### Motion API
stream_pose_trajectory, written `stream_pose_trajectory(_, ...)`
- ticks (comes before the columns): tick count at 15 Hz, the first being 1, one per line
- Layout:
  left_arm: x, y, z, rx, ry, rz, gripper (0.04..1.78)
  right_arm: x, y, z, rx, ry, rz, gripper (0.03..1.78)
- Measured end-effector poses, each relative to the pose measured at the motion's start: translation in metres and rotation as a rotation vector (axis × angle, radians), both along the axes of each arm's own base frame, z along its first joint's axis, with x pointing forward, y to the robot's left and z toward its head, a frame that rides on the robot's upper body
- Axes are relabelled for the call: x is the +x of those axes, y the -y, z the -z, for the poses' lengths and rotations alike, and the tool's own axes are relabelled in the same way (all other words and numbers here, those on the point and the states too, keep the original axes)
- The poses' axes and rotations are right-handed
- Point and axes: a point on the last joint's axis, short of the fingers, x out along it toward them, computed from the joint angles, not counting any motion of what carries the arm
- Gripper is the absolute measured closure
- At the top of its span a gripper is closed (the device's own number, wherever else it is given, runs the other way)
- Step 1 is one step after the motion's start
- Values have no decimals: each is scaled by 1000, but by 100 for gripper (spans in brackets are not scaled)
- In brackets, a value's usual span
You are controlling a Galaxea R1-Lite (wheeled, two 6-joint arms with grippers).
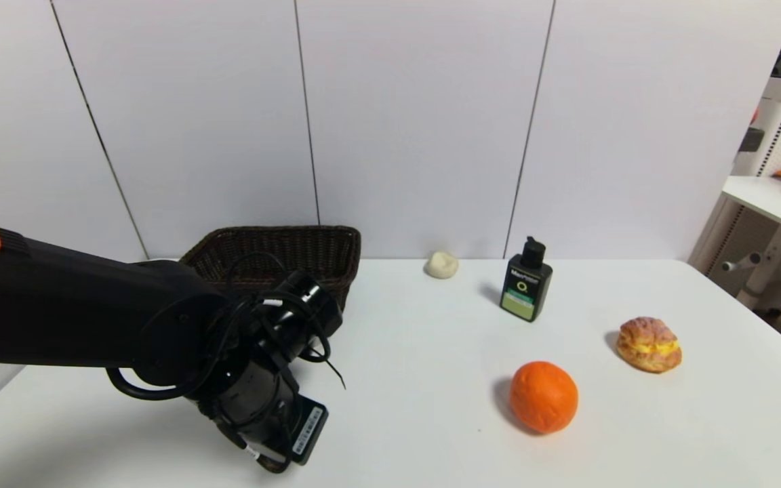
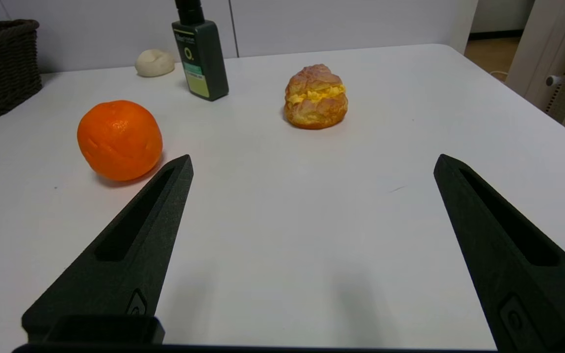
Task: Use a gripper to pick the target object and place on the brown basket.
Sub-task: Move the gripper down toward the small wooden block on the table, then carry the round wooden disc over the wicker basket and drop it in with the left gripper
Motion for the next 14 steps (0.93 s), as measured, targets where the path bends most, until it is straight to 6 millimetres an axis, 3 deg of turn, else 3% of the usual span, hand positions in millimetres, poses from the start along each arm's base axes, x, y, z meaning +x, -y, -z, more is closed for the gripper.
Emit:
stream_pose_trajectory(1,0,0,0,-1,2,0,131,0,0,0,0,0,0,11)
stream_pose_trajectory(6,10,7,-25,-72,82,-3,131,0,0,0,0,0,0,11)
stream_pose_trajectory(9,27,11,-66,-174,234,-32,131,0,0,0,0,0,0,11)
stream_pose_trajectory(12,56,5,-114,-240,495,-96,131,0,0,0,0,0,0,11)
stream_pose_trajectory(14,80,-6,-127,-227,661,-153,131,0,0,0,0,0,0,11)
